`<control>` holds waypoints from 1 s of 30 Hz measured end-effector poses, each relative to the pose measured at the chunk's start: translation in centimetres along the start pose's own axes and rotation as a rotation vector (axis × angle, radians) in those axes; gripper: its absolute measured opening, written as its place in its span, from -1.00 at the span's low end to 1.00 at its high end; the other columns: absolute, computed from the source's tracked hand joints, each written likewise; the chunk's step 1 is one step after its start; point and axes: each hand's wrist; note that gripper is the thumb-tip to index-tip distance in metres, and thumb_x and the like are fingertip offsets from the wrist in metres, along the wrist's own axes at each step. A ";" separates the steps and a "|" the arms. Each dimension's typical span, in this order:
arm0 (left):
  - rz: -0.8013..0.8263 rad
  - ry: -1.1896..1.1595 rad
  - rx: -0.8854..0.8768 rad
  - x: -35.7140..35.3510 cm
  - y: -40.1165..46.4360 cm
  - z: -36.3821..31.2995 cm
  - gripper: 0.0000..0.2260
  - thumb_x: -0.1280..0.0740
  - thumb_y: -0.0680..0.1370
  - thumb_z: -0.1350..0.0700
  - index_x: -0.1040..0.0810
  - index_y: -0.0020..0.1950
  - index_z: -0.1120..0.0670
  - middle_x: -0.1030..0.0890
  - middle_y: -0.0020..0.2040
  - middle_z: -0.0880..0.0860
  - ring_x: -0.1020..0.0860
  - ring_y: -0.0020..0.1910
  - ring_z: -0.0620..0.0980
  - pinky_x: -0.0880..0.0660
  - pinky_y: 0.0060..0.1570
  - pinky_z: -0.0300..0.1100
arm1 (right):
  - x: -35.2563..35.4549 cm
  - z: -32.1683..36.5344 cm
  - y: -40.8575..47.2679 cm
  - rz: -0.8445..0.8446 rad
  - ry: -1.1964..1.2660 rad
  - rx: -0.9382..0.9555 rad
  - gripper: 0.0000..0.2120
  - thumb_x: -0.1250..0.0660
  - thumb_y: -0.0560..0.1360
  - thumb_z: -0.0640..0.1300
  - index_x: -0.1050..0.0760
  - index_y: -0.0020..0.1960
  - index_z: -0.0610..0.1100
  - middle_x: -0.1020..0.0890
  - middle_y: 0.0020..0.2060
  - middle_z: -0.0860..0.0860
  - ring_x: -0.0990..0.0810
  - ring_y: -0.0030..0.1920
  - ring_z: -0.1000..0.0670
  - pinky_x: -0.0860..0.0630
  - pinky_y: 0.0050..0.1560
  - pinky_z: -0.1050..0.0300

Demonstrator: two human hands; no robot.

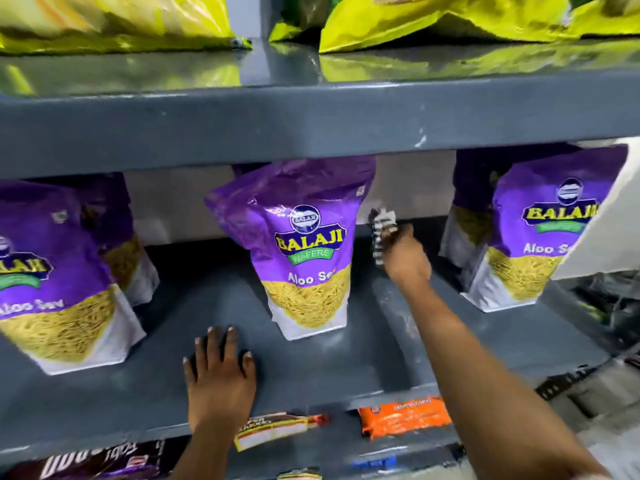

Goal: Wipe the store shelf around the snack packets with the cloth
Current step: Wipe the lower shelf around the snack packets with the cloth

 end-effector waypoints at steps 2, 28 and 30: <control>0.020 0.021 0.014 0.1 0.0 -0.2 -0.45 0.07 0.49 -0.07 -0.17 0.47 0.03 -0.15 0.52 0.13 -0.07 0.50 0.19 -0.05 0.45 0.14 | -2.3 0.4 1.5 0.244 -0.178 0.085 -0.65 -0.08 0.58 -0.13 -0.28 0.31 -0.28 -0.43 0.29 -0.32 -0.42 0.30 -0.26 -0.39 0.25 -0.09; 0.067 -0.019 0.008 0.2 -0.2 -0.2 -0.48 -0.01 0.59 -0.04 0.06 0.51 0.03 0.07 0.56 0.16 0.05 0.52 0.18 0.01 0.48 0.12 | -0.5 -9.5 -6.1 0.299 -0.413 0.285 -0.61 -0.14 0.56 -0.01 -0.24 0.38 0.10 -0.22 0.49 0.10 -0.21 0.45 -0.05 -0.23 0.39 -0.11; 0.079 -0.025 0.012 0.3 -0.2 -0.2 -0.48 0.01 0.59 -0.04 0.09 0.51 0.03 0.10 0.56 0.16 0.07 0.52 0.16 0.03 0.48 0.12 | 0.1 -9.9 -6.9 0.250 -0.390 0.258 -0.63 -0.14 0.56 -0.04 -0.29 0.36 0.06 -0.37 0.42 0.00 -0.36 0.37 -0.12 -0.34 0.31 -0.09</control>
Point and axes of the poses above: each hand's wrist, its own y-axis towards the middle knuckle, its own x-axis out of the back of the hand, z = x × y
